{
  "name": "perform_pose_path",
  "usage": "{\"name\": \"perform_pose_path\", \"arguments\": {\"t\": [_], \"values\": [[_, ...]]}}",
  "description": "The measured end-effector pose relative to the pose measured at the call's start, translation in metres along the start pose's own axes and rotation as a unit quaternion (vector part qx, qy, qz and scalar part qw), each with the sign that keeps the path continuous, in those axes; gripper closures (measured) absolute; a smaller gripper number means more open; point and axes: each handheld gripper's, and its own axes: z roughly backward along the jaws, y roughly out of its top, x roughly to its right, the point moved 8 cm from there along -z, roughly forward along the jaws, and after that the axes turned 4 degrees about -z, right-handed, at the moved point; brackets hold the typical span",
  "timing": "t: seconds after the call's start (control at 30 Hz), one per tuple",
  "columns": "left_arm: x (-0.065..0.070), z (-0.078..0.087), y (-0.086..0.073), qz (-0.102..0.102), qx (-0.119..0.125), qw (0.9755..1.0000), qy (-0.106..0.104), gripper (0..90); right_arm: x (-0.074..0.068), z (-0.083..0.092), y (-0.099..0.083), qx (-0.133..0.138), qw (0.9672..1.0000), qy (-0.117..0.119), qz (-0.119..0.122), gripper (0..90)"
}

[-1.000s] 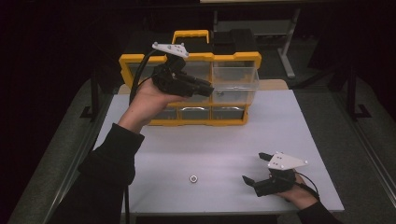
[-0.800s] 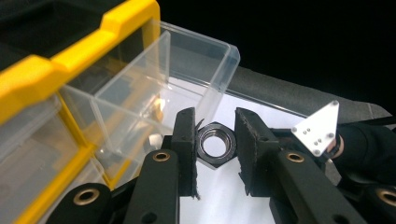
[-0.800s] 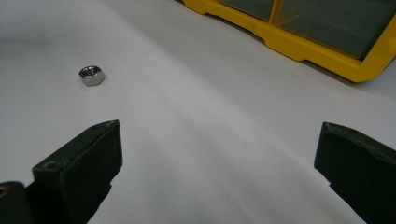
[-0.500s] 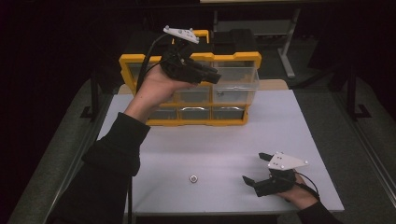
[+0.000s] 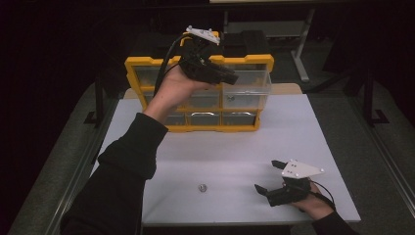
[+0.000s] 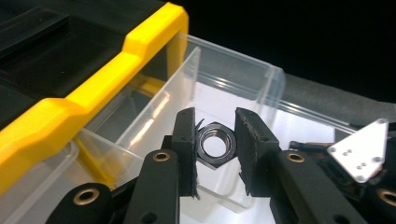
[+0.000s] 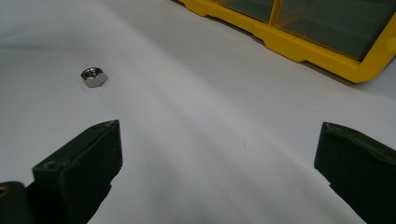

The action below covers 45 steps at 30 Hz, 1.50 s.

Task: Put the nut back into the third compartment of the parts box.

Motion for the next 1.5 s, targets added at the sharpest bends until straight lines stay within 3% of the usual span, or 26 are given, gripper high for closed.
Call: {"name": "perform_pose_path", "arguments": {"t": [0.57,0.73,0.83,1.13,1.5], "values": [[-0.005,-0.005,0.001,0.001,0.003,1.0,0.007,65.5,0.0,0.001,0.001,0.002,1.0,0.002,-0.001,0.5],[-0.003,0.002,0.001,0.004,0.004,1.0,-0.001,82.9,0.0,0.001,0.0,0.001,1.0,0.001,-0.001,0.5],[0.0,0.008,0.0,0.006,0.005,1.0,-0.004,88.9,0.0,0.0,0.0,0.002,1.0,0.002,-0.001,0.5],[0.008,0.029,-0.005,0.001,0.002,1.0,-0.005,89.6,-0.001,0.0,0.0,0.001,1.0,0.001,0.001,0.5],[0.016,0.039,-0.02,-0.003,0.005,0.9999,-0.009,89.7,-0.001,0.0,0.0,0.001,1.0,0.001,0.001,0.5]]}}
